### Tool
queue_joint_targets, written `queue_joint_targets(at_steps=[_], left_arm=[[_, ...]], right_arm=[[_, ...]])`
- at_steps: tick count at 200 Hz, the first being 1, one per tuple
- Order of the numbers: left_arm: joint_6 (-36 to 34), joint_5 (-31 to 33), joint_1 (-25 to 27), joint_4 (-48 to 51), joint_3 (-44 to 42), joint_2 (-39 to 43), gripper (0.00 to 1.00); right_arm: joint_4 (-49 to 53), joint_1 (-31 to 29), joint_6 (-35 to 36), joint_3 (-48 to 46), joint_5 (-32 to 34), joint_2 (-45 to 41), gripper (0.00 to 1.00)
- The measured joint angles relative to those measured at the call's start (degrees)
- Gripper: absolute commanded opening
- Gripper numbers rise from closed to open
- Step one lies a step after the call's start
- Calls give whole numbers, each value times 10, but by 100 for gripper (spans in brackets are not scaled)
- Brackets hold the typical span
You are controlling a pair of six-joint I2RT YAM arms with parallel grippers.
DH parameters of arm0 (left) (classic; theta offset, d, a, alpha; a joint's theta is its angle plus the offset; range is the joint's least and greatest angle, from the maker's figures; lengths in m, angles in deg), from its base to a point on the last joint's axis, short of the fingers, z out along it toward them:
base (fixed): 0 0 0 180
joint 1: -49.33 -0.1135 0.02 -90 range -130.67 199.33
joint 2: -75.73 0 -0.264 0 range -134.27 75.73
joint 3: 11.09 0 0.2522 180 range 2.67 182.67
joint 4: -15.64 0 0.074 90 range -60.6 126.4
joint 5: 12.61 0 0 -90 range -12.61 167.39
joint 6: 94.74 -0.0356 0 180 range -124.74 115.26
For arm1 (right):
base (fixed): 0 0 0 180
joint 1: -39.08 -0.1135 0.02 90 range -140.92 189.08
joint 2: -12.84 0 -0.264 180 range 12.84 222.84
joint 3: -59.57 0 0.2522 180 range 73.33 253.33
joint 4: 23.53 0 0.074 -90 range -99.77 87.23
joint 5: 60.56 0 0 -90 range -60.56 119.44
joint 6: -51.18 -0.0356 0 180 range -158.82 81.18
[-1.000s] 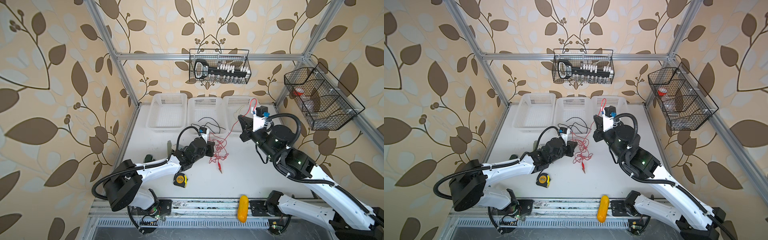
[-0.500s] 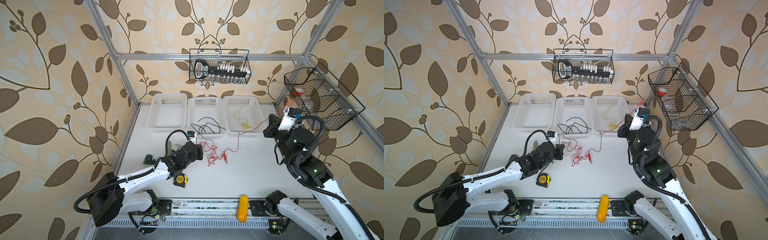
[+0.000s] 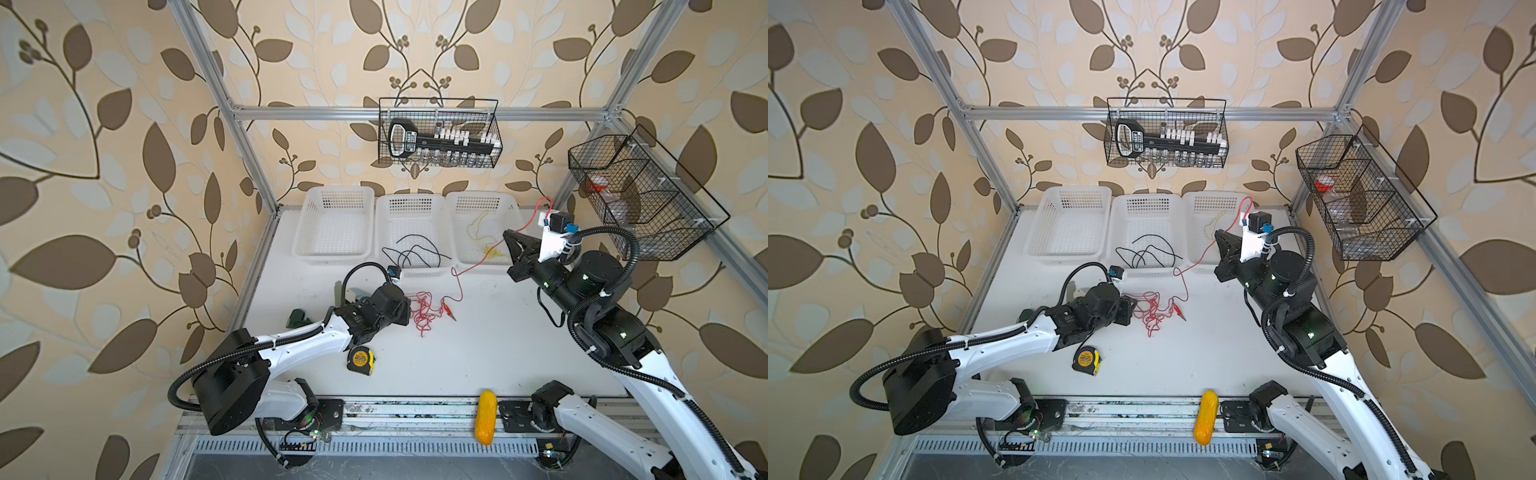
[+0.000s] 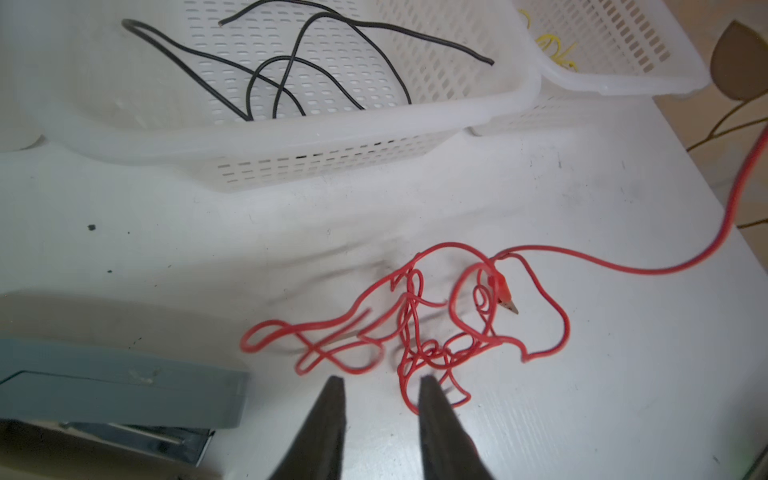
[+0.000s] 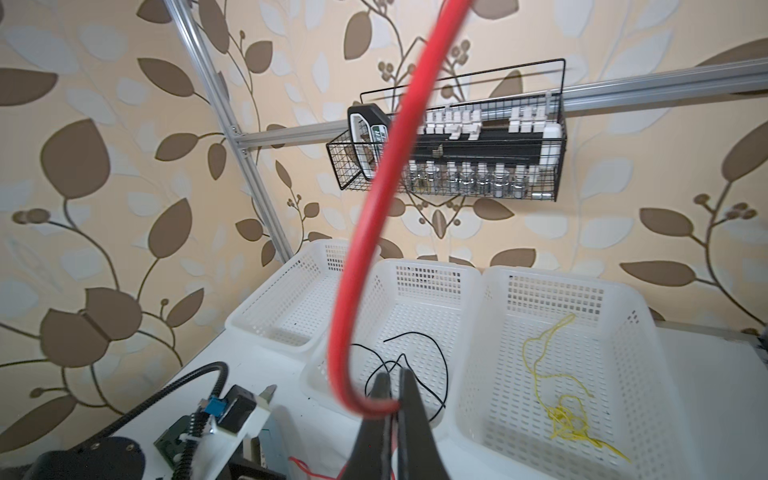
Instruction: Untangle the cables
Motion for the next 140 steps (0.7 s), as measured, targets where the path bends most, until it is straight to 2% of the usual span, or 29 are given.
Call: queue_joint_targets(at_steps=[30,64,105,140], left_arm=[[-9,-27,0,-1,4,1,68],[-31,-63,0,-7,12,9,76],[-51,-108,0,-41,47,6,80],[-54,-160,6,-93,75,-34,80]], right_arm=[[-11,0,-4,0,-34,9,0],[-19,-7,-8,0,-48,18,0],[-29,-33,-9,0,-48,27,0],[-31,-49,-8,0,-38,40,0]])
